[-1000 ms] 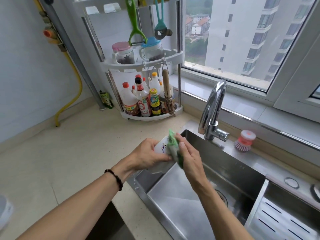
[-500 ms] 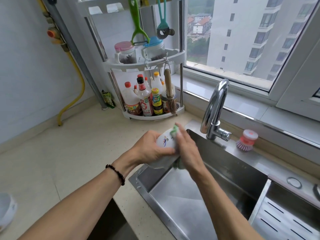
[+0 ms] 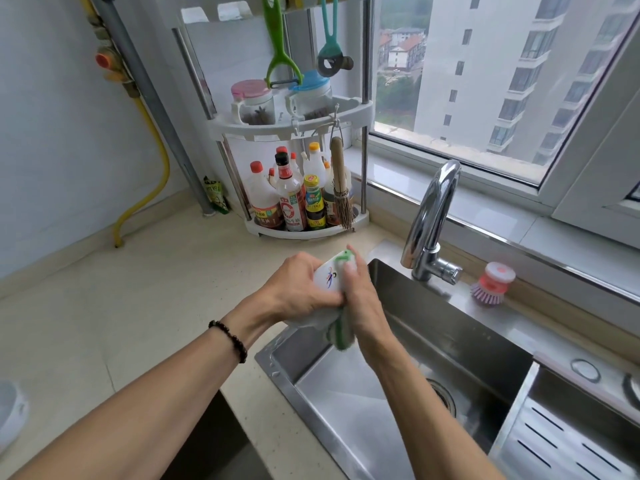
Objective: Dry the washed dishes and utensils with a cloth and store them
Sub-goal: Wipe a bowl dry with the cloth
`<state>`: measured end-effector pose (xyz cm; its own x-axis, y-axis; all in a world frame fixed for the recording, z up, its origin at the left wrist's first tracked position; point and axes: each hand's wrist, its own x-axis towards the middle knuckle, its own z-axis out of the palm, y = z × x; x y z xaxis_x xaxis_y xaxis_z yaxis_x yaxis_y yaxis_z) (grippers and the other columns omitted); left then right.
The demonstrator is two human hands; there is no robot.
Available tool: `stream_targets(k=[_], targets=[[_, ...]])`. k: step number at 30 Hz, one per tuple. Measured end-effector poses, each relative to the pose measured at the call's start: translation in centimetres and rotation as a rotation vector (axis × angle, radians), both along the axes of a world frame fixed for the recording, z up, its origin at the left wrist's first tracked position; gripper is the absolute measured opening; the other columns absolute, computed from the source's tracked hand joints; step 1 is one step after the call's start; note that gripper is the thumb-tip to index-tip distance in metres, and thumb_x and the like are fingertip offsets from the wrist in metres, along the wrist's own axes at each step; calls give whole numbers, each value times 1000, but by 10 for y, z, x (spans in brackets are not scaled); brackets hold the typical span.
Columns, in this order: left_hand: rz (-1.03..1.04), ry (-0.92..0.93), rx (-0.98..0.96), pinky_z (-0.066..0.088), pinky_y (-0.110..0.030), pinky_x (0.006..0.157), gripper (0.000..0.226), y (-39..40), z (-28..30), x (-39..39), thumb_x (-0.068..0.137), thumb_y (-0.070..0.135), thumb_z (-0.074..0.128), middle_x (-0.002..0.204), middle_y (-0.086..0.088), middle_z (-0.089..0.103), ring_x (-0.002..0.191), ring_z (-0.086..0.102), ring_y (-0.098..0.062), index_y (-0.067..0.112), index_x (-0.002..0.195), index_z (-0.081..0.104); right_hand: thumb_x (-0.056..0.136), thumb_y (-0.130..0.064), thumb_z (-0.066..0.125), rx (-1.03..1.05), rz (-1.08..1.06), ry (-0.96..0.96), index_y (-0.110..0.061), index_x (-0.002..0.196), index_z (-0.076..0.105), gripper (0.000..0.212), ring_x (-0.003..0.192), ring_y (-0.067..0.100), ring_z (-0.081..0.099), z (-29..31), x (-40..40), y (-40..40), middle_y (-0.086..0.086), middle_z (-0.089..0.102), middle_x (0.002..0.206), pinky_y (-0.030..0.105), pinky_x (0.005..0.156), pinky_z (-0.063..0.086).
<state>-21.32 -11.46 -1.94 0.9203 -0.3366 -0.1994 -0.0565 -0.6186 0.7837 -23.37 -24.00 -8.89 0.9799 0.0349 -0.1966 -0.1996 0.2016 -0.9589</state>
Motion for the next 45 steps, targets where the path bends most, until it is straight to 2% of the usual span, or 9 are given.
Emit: stream_targets(k=[3,8,14,19,26,31,35,40,45], targets=[[54,21,-59,52,-27,54,8,0,4,-1,76,11,80,69,-1,72,61,66,-13,7,75,73,100,-52,44,180,-76,87,-24,104,70,39,83,27,71,12,5,-10,15,73,99,39,69,59],[-20,-28,66,46,-21,47,13,-5,11,0,76,14,80,60,4,67,54,63,-10,8,69,71,96,-51,49,86,-76,-25,-57,133,51,37,110,25,66,1,2,2,9,59,128,51,94,56],[-149,164,-274,55,-28,58,28,13,19,-10,62,18,85,78,-14,74,67,67,-22,0,80,75,93,-51,46,558,-13,306,-3,112,70,58,90,38,68,1,4,-21,28,69,108,43,76,56],[-203,289,-162,59,-46,78,48,19,22,-7,54,26,87,94,-16,76,84,73,-28,0,94,74,91,-41,47,359,-65,286,-5,93,67,41,71,34,67,0,3,-26,22,70,86,34,60,54],[-108,160,104,61,-35,74,28,3,20,-8,69,15,89,90,-4,76,84,72,-21,13,93,75,69,-57,58,-96,-108,111,-28,71,62,29,77,28,63,25,2,-16,9,65,84,46,73,53],[93,-94,105,56,-36,60,8,0,4,-5,71,9,77,73,-4,73,70,69,-20,14,72,70,105,-49,33,-356,-43,-96,-39,151,35,47,143,12,35,17,-20,16,-5,32,158,42,120,30],[50,-167,100,57,-29,59,24,-1,4,-14,65,15,84,81,-1,72,74,70,-18,14,85,72,103,-45,41,111,-95,136,-14,98,69,42,69,7,69,24,-6,2,6,72,88,22,63,57],[99,-227,100,62,-38,66,25,-3,-2,-10,71,17,84,84,-1,73,76,71,-18,14,92,71,84,-71,31,-201,-101,17,-44,140,42,63,128,23,53,25,-9,24,5,45,149,51,107,45],[10,-207,110,61,-40,65,30,3,2,-18,64,19,85,84,-2,73,74,72,-18,15,91,73,95,-49,51,247,-156,233,-13,91,64,38,80,27,66,23,10,5,15,68,91,43,75,54]])
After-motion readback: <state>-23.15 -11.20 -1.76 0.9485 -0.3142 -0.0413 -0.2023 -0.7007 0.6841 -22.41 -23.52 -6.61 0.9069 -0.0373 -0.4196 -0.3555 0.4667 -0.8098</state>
